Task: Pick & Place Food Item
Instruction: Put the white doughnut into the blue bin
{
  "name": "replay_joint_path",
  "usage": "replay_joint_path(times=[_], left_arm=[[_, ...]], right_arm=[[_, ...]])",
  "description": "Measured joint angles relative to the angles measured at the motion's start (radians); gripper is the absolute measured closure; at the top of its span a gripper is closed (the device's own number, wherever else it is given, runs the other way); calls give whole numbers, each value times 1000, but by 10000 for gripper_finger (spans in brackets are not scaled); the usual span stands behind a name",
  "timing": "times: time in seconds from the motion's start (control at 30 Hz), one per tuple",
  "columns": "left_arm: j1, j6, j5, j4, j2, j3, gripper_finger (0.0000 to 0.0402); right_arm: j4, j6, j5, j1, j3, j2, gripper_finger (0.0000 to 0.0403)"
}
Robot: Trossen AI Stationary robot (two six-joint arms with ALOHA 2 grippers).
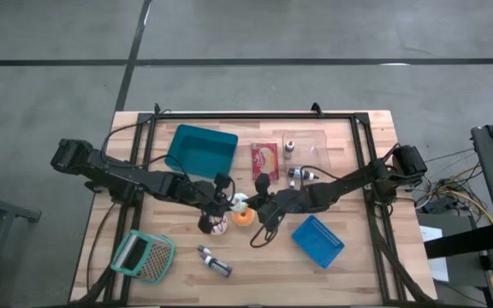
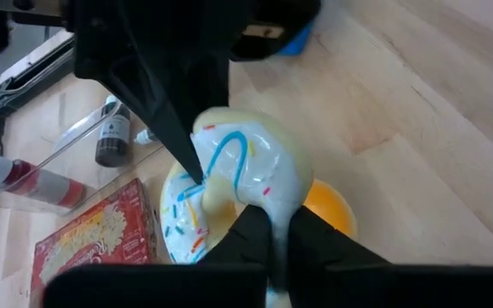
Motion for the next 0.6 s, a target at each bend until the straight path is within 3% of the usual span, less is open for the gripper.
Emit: replay_joint_path(times=[0.33, 0.47, 0.6], left_arm=[[-6, -1, -30, 12, -4, 0, 212], [-6, 6, -29, 11, -21, 0, 180], [-6, 9, -25, 2, -52, 0, 173]], right_arm=[[-9, 2, 3, 1, 0, 0, 394], [-19, 5, 4, 1, 0, 0, 394], [-27, 8, 7, 0, 0, 0, 394]])
